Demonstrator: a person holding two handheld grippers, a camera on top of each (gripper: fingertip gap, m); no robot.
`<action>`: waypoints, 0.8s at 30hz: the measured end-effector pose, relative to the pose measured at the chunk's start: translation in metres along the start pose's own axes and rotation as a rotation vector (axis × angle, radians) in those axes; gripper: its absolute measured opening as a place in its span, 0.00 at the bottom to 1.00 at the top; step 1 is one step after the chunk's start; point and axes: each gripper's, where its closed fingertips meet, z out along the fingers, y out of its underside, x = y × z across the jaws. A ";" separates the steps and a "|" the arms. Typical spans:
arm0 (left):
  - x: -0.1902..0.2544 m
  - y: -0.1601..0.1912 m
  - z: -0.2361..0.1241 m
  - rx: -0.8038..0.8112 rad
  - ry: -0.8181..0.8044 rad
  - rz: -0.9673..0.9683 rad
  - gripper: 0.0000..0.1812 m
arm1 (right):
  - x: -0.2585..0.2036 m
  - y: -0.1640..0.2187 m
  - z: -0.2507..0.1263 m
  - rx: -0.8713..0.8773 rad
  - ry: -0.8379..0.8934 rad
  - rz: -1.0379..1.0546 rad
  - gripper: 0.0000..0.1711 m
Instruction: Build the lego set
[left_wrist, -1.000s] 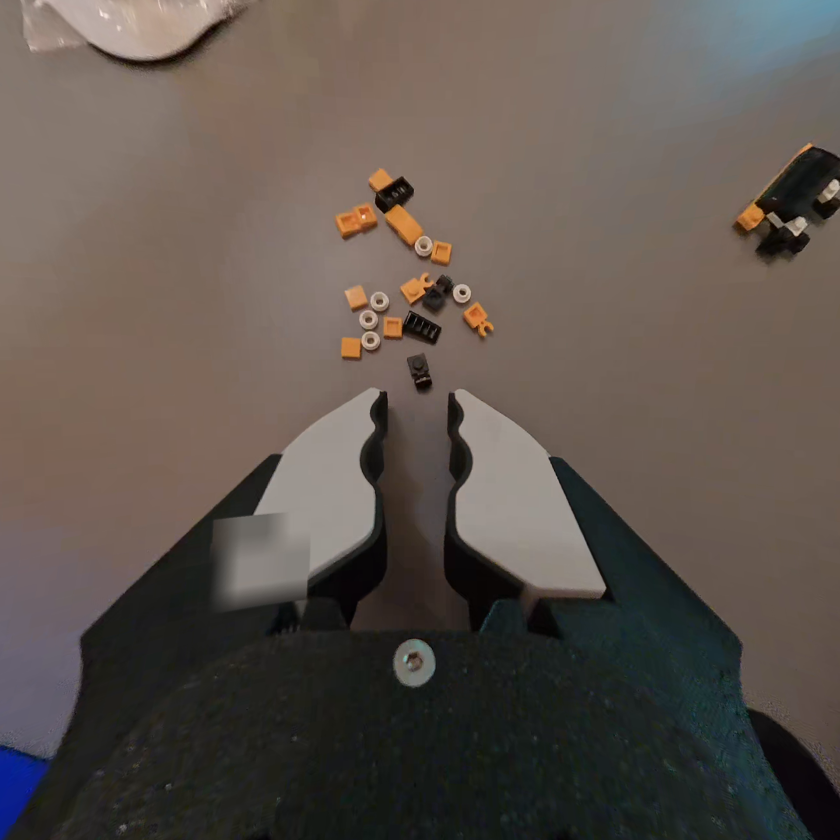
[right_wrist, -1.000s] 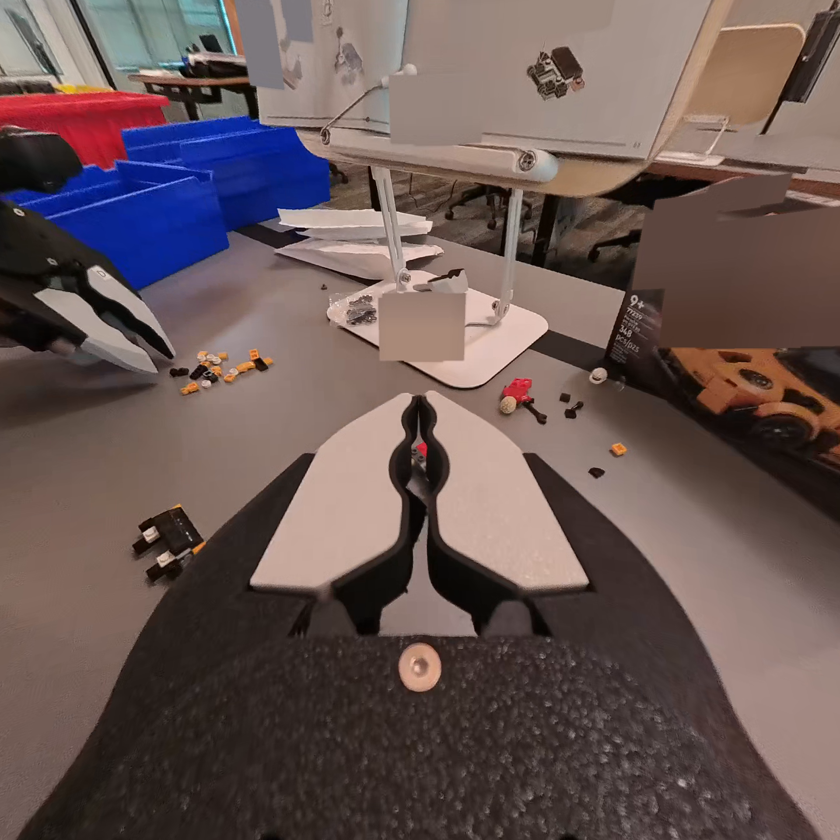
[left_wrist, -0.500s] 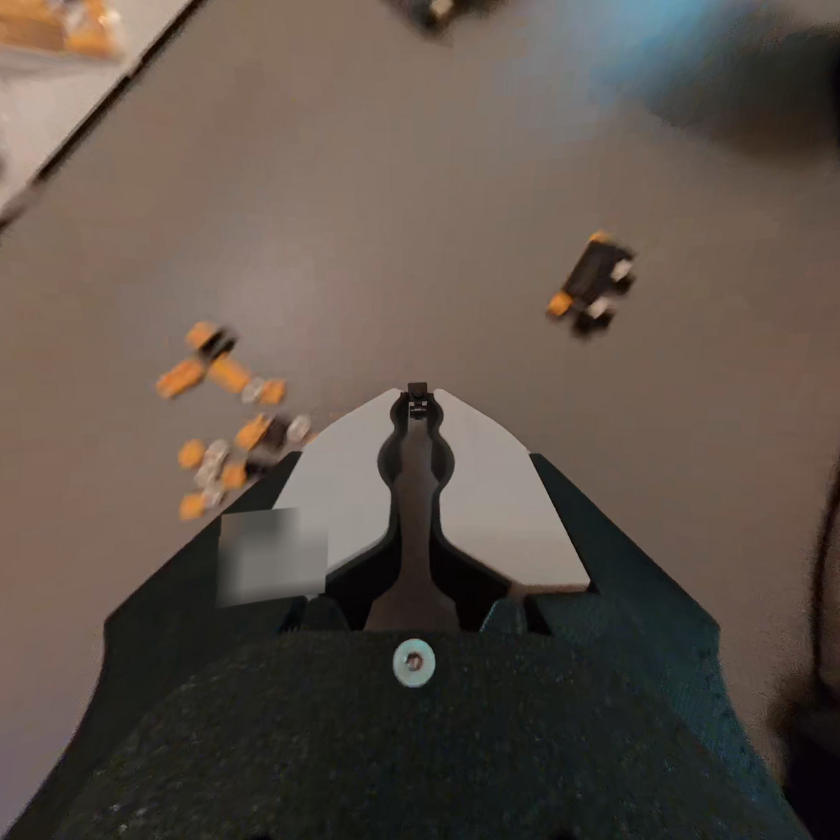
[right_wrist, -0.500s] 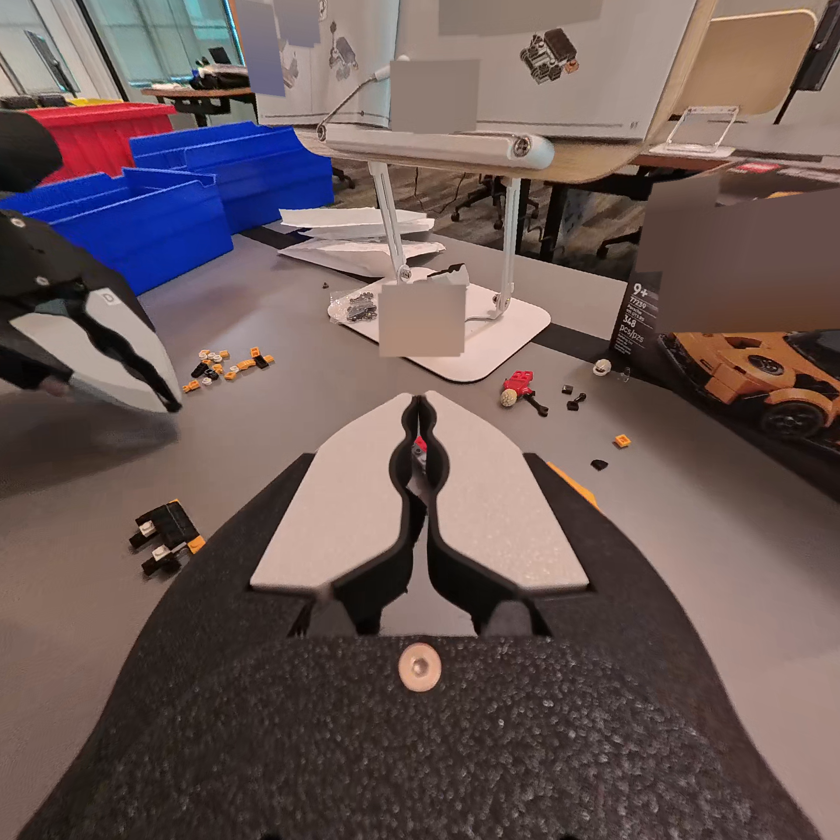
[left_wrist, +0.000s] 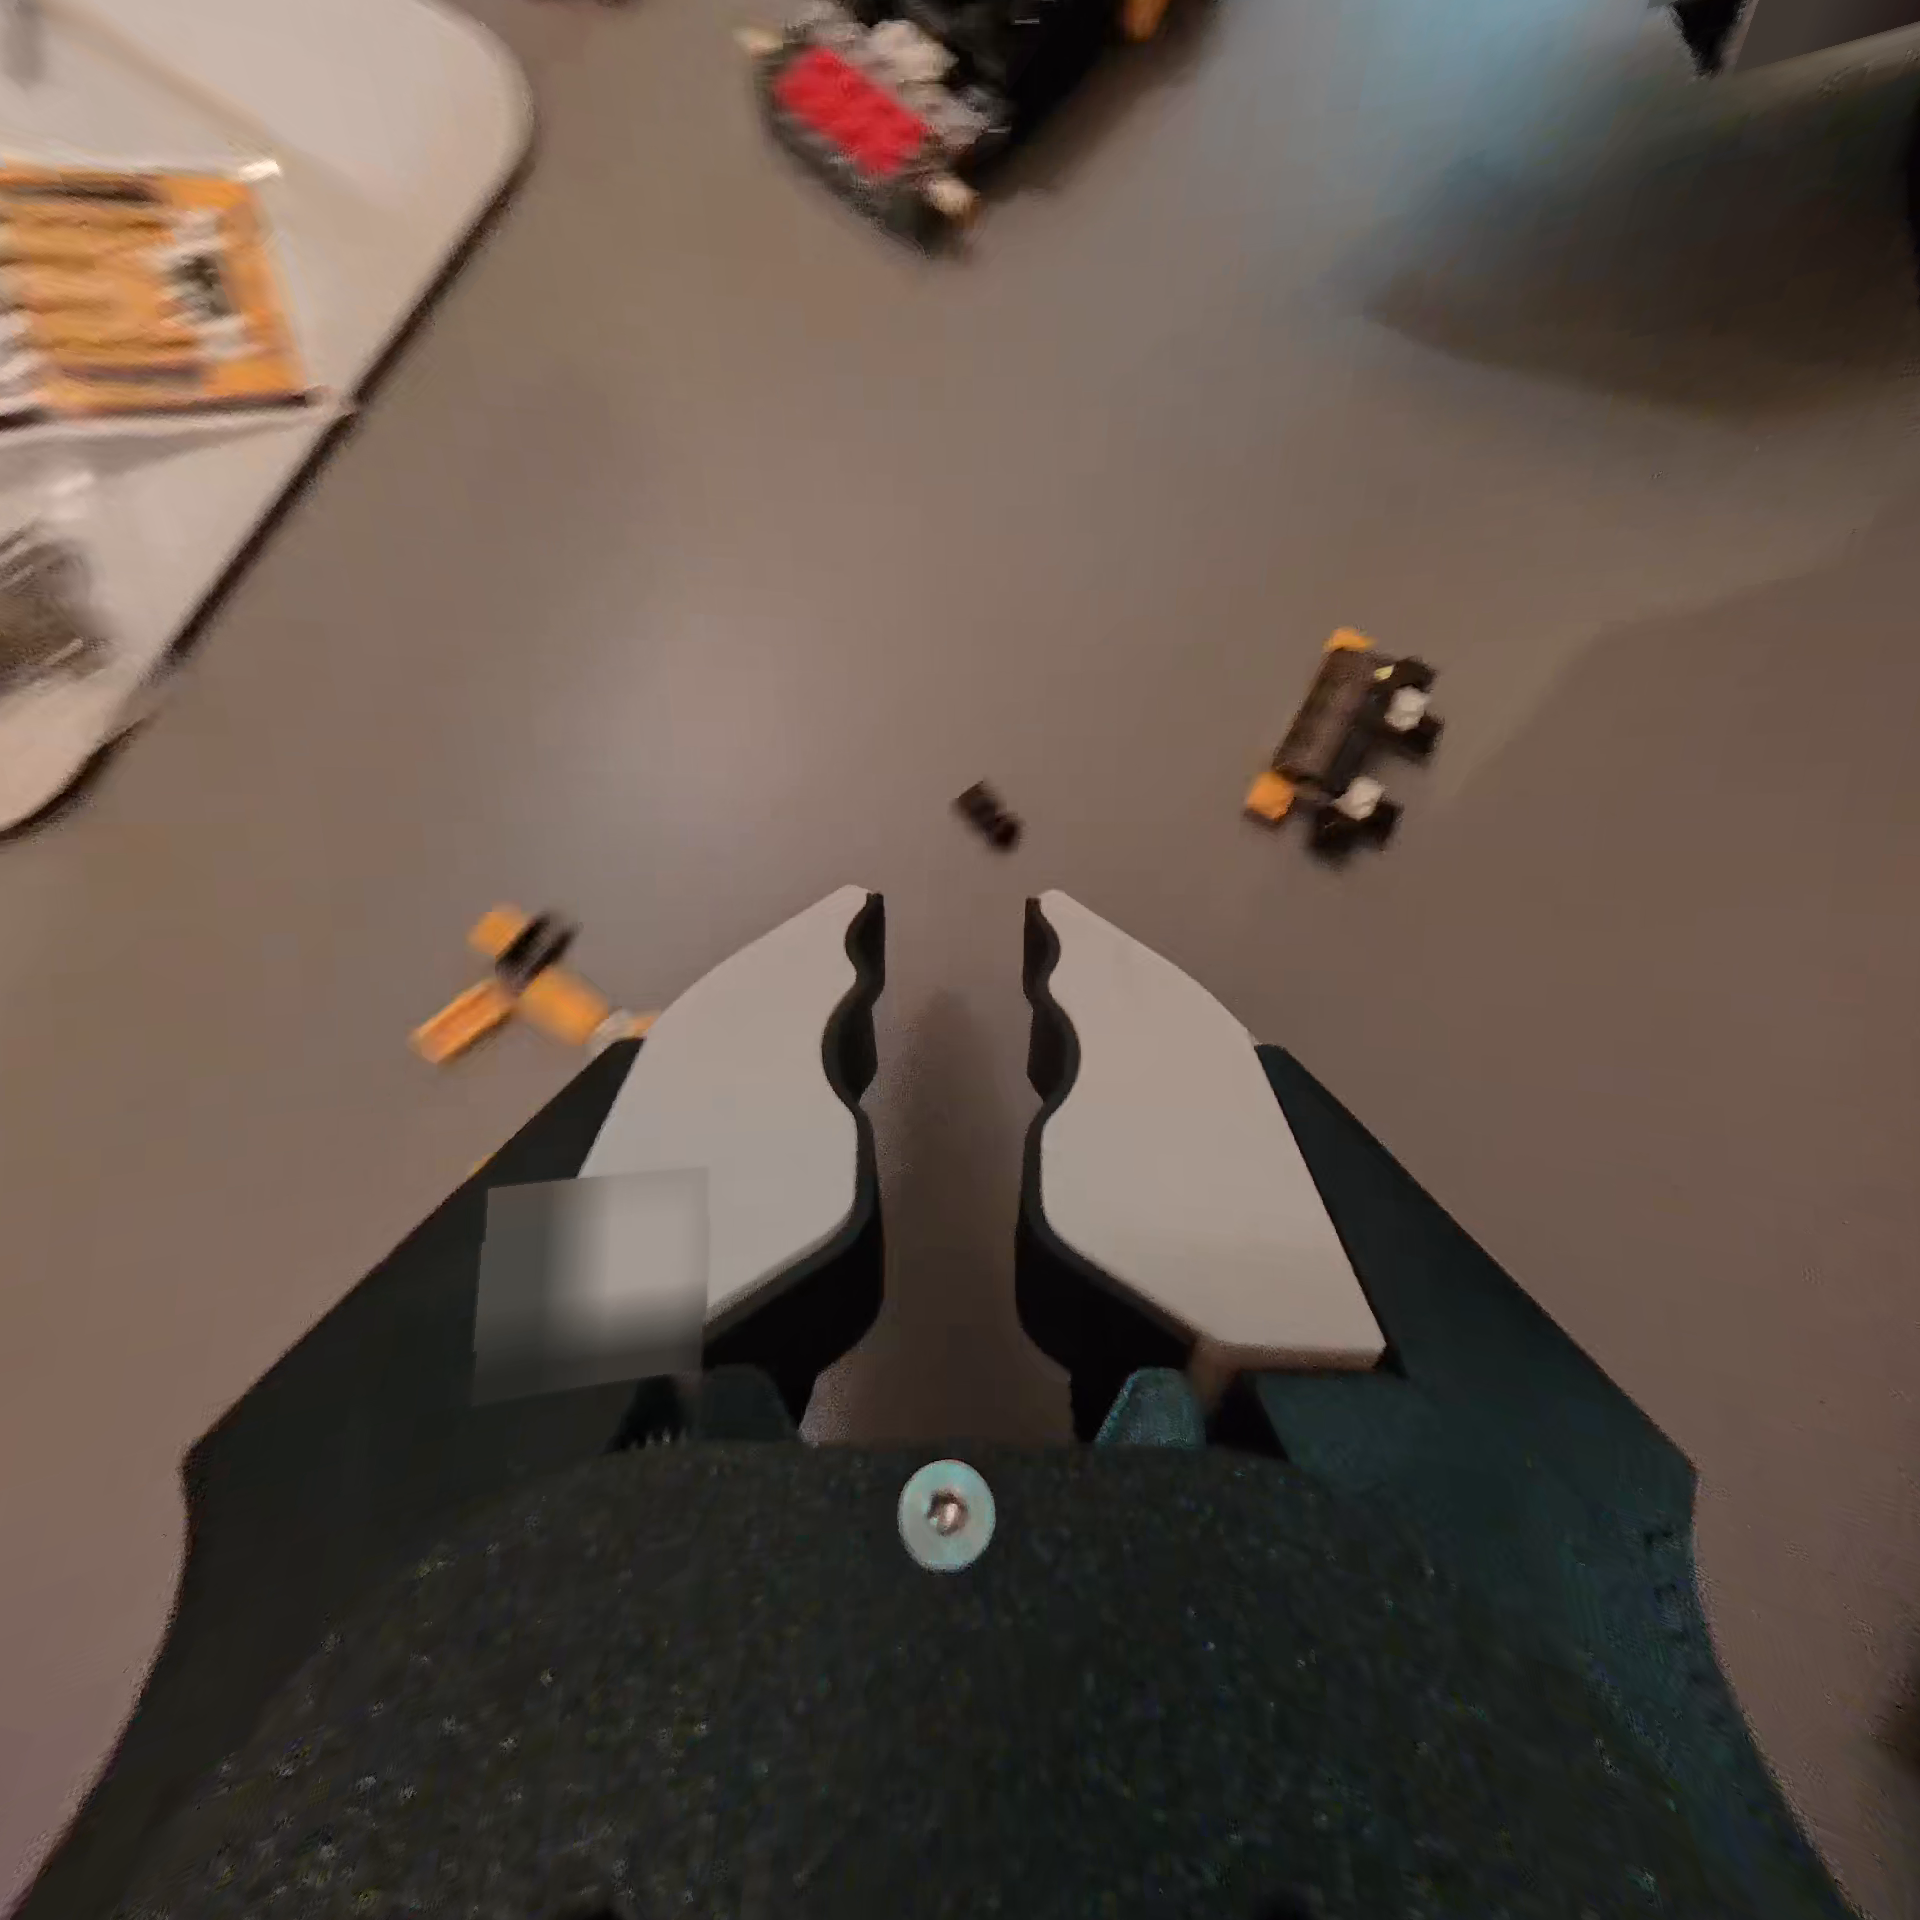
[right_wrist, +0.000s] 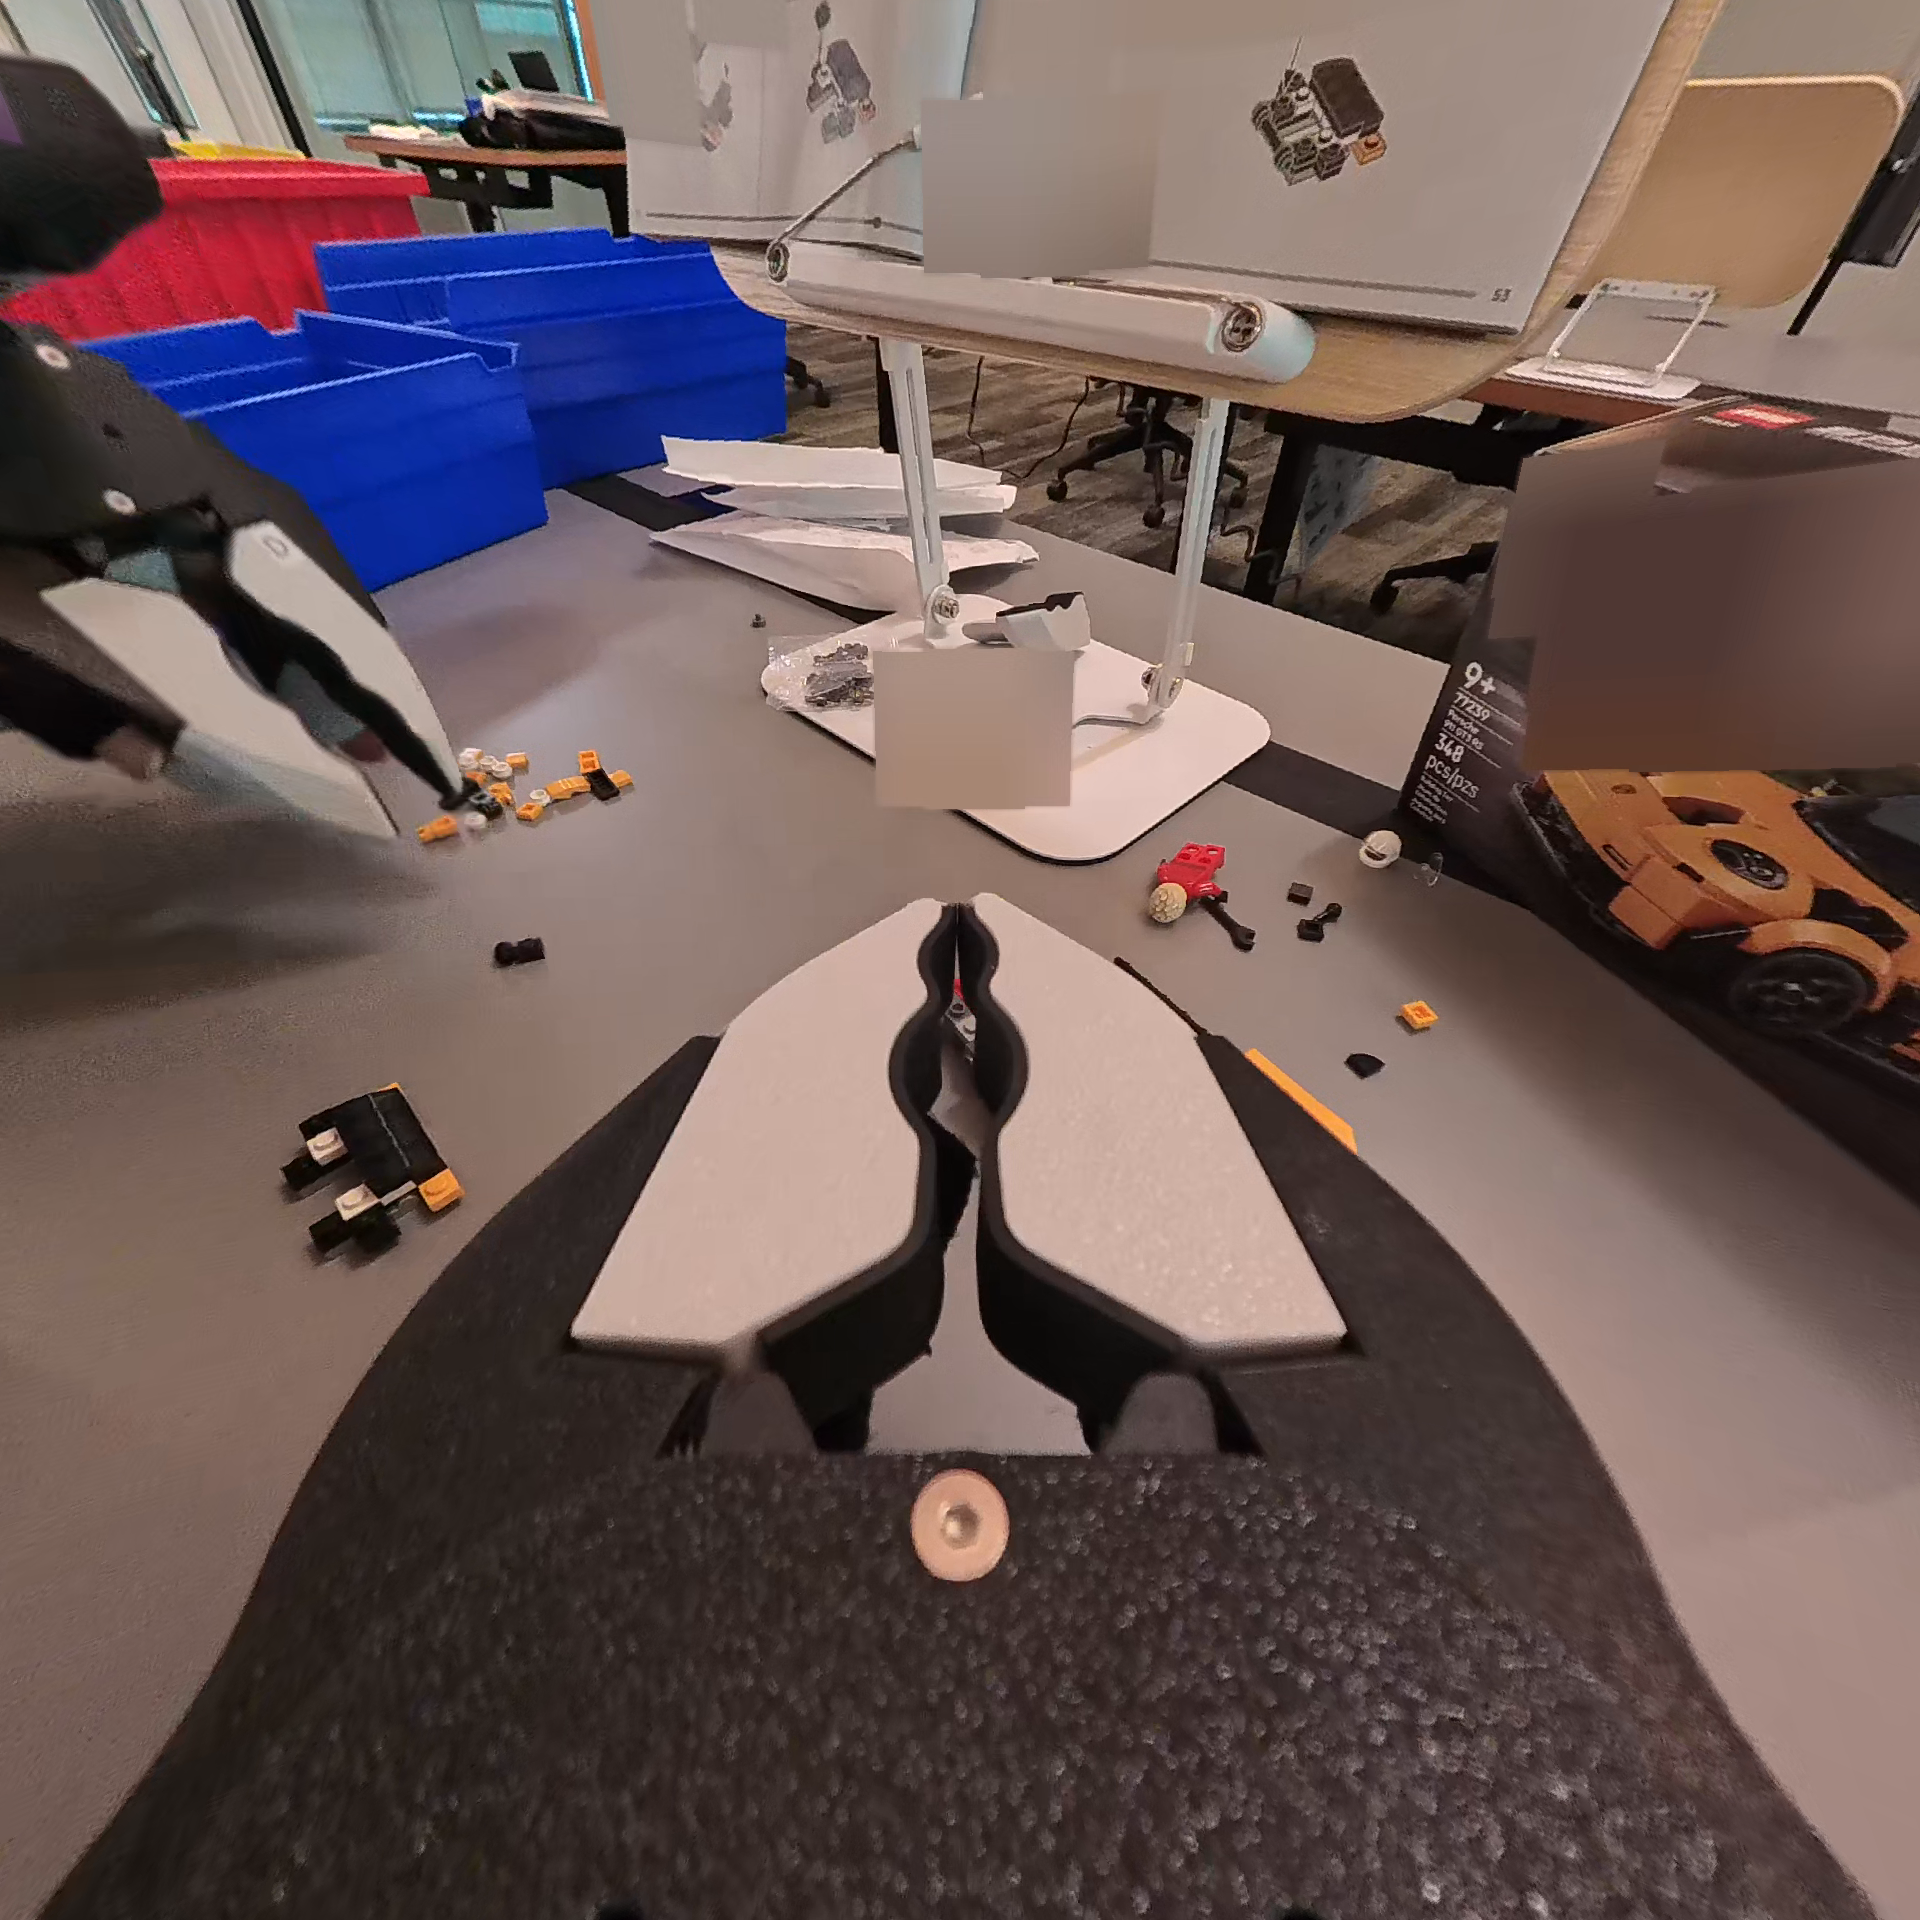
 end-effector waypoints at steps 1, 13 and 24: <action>-0.012 0.008 -0.009 -0.005 -0.033 -0.029 0.13 | 0.000 0.000 0.000 0.000 -0.003 0.003 0.00; -0.056 0.045 -0.010 -0.130 -0.128 0.013 0.05 | -0.007 0.012 0.006 -0.042 -0.031 -0.001 0.00; -0.057 0.049 0.003 -0.258 -0.053 0.122 0.05 | -0.006 0.016 0.007 -0.056 -0.041 0.008 0.00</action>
